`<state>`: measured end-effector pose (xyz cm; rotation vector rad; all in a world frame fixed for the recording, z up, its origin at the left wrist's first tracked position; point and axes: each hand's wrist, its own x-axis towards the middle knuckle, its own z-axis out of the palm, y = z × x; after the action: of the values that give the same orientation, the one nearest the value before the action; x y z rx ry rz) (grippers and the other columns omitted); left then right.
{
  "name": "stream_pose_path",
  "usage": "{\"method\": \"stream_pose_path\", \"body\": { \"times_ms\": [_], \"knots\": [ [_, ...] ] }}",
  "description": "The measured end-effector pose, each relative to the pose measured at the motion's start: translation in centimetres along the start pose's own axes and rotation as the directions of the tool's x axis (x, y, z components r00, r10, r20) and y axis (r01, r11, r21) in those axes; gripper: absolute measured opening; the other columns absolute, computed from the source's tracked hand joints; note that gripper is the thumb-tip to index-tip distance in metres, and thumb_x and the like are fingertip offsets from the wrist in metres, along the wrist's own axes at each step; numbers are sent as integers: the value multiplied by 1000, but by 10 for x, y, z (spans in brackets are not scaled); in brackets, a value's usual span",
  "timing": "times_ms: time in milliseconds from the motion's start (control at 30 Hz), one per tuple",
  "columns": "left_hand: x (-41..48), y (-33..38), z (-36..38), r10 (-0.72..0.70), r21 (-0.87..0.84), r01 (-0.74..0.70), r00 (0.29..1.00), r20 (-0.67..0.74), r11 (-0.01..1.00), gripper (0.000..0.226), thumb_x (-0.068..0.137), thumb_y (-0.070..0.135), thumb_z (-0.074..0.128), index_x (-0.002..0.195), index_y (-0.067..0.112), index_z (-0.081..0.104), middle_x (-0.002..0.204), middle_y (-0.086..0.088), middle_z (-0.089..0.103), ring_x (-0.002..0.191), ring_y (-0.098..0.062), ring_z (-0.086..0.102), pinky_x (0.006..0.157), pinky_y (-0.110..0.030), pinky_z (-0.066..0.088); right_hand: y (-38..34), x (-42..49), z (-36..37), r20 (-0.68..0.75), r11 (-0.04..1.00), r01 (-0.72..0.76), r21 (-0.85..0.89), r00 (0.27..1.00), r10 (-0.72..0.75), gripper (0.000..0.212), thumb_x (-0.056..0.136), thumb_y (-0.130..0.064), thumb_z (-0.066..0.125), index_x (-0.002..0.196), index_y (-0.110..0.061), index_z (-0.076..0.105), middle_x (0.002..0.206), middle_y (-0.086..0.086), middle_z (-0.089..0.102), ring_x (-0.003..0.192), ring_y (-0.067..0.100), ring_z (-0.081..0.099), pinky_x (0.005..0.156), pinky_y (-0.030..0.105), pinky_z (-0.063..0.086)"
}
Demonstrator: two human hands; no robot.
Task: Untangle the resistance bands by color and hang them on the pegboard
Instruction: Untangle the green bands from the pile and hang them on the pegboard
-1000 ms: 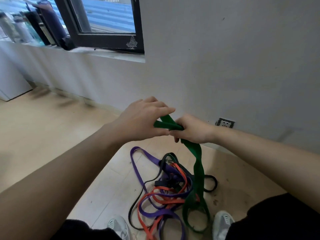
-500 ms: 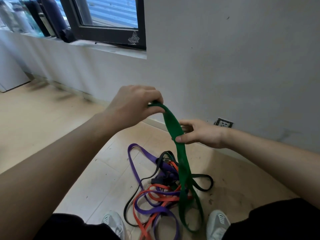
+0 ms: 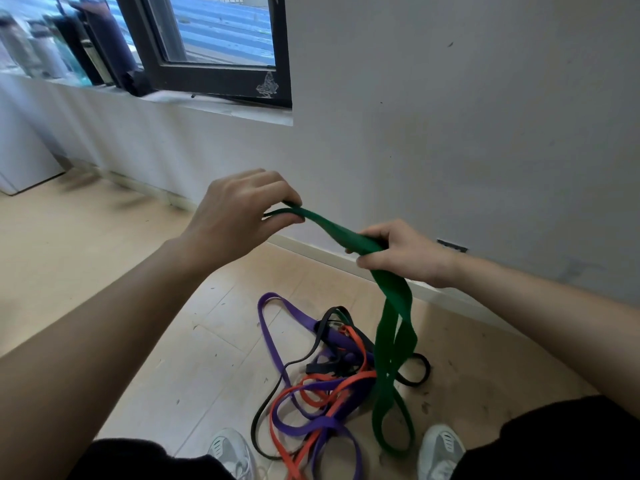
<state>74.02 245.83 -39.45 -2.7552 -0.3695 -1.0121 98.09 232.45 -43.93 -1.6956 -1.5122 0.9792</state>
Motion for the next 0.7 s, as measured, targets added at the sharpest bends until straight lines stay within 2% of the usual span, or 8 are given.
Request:
{"method": "stream_pose_path", "body": {
  "times_ms": [133,233,367,500,600,700],
  "knots": [
    [-12,0,10,-29,-16,30,995,99,999,15,88,30,77,96,19,72,92,6,72,78,-18,66,59,-26,42,0,-4,-9,4,999,9,-52,1000,-9,14,91,-13,69,105,-16,72,90,9,76,87,24,74,82,33,60],
    [-21,3,19,-75,-54,87,979,191,995,14,88,32,76,94,23,68,92,12,70,81,-13,69,55,-21,34,0,-9,-10,69,1000,1,19,998,-3,16,90,-14,72,106,-10,69,81,13,75,80,28,74,79,36,61],
    [-28,-2,23,-168,-48,184,958,234,982,12,89,33,73,91,25,64,88,15,71,80,-12,69,57,-28,42,-2,-11,-10,98,998,10,66,995,-16,21,84,-25,79,100,-13,73,76,4,67,74,21,67,72,33,55],
    [-30,-5,22,-242,-15,256,932,268,967,13,90,37,69,92,26,63,89,13,72,68,-8,53,57,-28,36,0,-10,-8,-26,982,31,185,999,-26,27,83,-20,79,107,-10,71,79,6,68,77,23,67,84,42,58],
    [-28,-2,22,-275,-4,294,899,341,956,16,90,39,68,99,27,61,97,14,72,83,-10,64,60,-28,37,0,-8,-5,-142,966,53,253,990,-17,26,82,-17,79,105,-10,71,82,8,70,78,22,67,87,45,58],
    [-23,7,24,-291,-34,344,838,461,938,41,85,34,74,120,27,54,113,11,71,103,-15,66,70,-27,39,-1,-8,-2,-184,984,80,158,982,-50,24,82,-20,81,103,-14,73,90,13,71,81,17,65,85,43,56]
  ]
}}
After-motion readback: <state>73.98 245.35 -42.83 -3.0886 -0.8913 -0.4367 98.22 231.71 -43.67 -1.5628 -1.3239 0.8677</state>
